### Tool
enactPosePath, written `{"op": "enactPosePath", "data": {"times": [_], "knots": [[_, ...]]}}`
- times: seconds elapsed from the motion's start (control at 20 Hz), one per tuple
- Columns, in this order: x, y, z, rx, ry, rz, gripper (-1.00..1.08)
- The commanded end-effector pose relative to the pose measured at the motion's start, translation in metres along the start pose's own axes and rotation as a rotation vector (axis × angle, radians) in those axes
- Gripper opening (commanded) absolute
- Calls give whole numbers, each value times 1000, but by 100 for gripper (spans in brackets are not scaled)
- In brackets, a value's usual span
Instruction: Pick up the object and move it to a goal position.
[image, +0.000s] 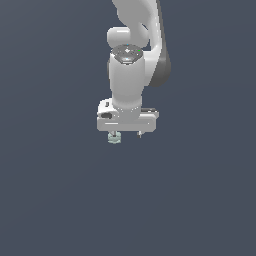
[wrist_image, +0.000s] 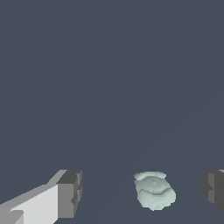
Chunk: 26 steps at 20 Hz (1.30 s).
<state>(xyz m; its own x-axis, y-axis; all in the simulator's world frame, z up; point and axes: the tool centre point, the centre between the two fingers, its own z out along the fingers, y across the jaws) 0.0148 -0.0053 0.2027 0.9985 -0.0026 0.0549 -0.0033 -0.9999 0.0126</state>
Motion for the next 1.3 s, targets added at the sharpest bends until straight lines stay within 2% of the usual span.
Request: {"op": "enactPosePath", "data": {"times": [0.0, 0.4, 0.6, 0.95, 1.25], "knots": [[0, 0, 0, 0, 0, 0, 100], [9, 19, -19, -16, 25, 2, 100], [9, 20, -20, -16, 27, 3, 100], [-3, 26, -3, -12, 17, -5, 100], [-27, 37, 29, -5, -1, -18, 100]]}}
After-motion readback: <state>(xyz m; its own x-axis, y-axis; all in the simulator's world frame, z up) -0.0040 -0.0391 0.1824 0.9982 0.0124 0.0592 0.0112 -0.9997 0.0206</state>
